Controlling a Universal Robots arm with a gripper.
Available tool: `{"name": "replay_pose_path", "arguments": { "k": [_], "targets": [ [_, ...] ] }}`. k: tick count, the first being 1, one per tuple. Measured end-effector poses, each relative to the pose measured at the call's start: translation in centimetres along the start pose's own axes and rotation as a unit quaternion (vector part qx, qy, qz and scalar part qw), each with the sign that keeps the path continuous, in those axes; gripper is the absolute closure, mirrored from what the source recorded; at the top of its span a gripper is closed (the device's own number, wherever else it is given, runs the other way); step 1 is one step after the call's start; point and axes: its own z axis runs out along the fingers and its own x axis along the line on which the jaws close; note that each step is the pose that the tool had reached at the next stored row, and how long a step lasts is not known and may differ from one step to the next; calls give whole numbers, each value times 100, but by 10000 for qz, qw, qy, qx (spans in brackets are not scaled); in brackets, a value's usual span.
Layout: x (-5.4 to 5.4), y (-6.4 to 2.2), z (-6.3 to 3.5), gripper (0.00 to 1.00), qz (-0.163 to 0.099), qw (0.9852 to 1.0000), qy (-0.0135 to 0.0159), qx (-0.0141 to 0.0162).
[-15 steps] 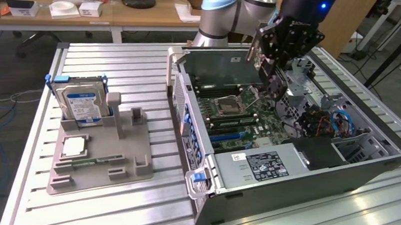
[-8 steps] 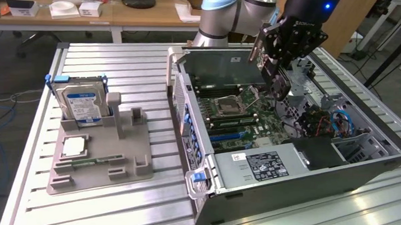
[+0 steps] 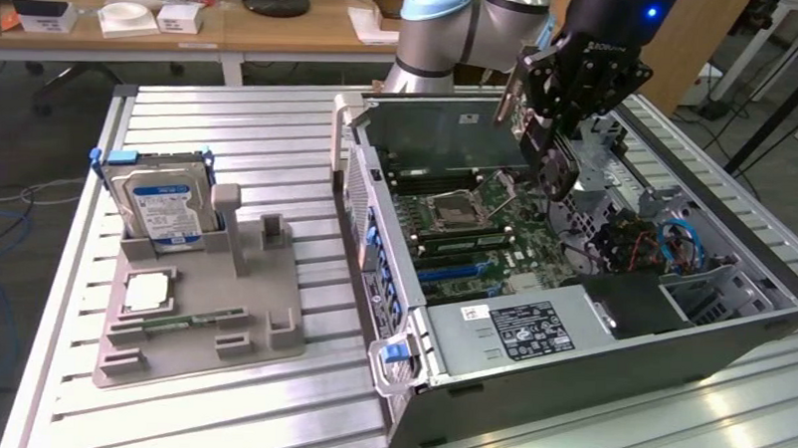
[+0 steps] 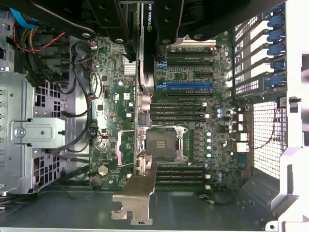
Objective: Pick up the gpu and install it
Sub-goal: 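Insert the gpu into the slot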
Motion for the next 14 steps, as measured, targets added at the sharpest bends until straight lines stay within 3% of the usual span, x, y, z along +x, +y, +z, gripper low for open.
{"name": "replay_pose_path", "arguments": {
  "k": [5,14],
  "targets": [
    [0,0,0,74,-32,10000,1,0],
    [1,0,0,74,-392,9992,20,-2]
  ]
}}
